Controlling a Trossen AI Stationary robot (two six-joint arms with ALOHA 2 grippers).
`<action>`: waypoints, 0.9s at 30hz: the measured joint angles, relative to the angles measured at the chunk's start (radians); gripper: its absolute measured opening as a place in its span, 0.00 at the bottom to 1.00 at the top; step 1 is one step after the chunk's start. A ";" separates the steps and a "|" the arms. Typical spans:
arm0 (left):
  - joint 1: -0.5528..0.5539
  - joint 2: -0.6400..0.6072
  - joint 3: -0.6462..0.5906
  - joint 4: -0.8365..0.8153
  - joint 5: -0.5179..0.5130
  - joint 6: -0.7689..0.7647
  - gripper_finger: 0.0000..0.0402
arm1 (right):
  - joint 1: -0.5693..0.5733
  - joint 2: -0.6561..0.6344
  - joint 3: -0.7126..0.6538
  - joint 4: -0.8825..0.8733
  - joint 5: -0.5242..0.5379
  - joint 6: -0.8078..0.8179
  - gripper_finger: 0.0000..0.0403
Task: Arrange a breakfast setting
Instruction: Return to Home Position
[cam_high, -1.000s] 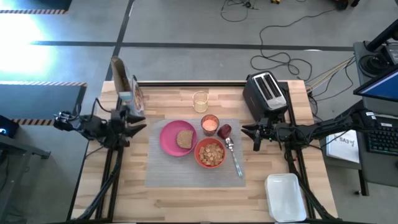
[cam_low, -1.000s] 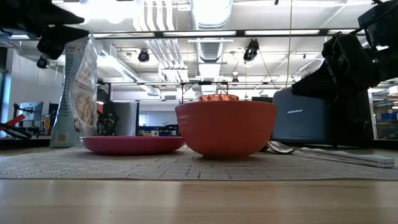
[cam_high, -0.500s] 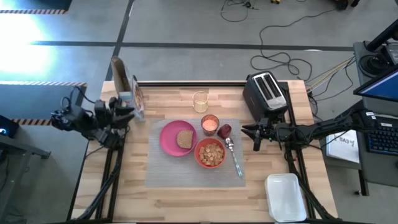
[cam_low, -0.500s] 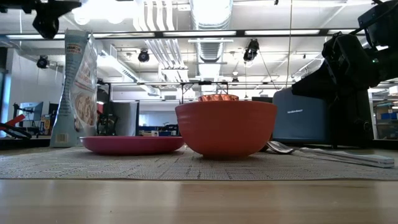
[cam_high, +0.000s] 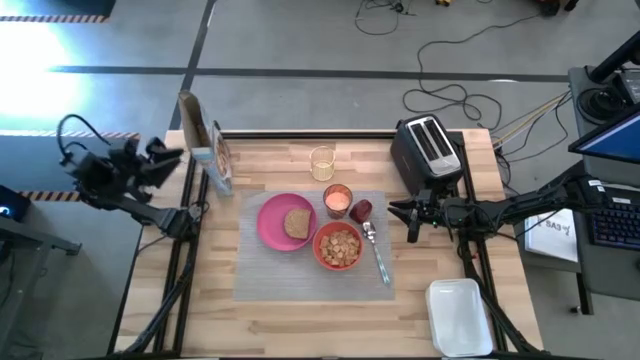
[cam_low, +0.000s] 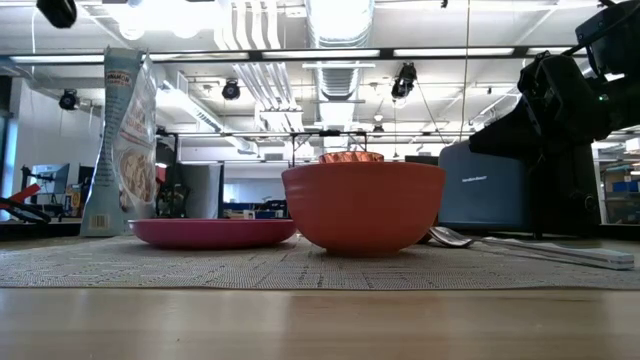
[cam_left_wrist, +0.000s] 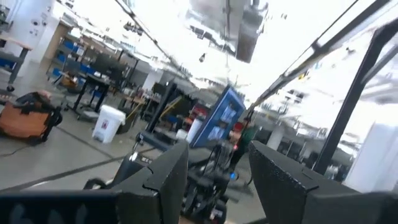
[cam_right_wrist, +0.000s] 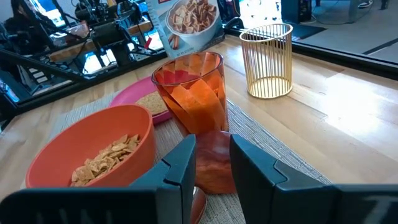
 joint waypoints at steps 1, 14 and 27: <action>0.000 0.000 0.015 0.000 0.000 0.000 0.39 | 0.000 0.000 0.000 0.000 0.000 0.000 0.21; 0.000 0.000 0.196 -0.001 0.000 0.000 0.39 | 0.000 0.000 0.000 0.000 0.000 0.000 0.21; 0.000 0.000 0.316 -0.001 0.000 0.000 0.39 | 0.000 0.000 0.000 0.000 0.000 0.000 0.21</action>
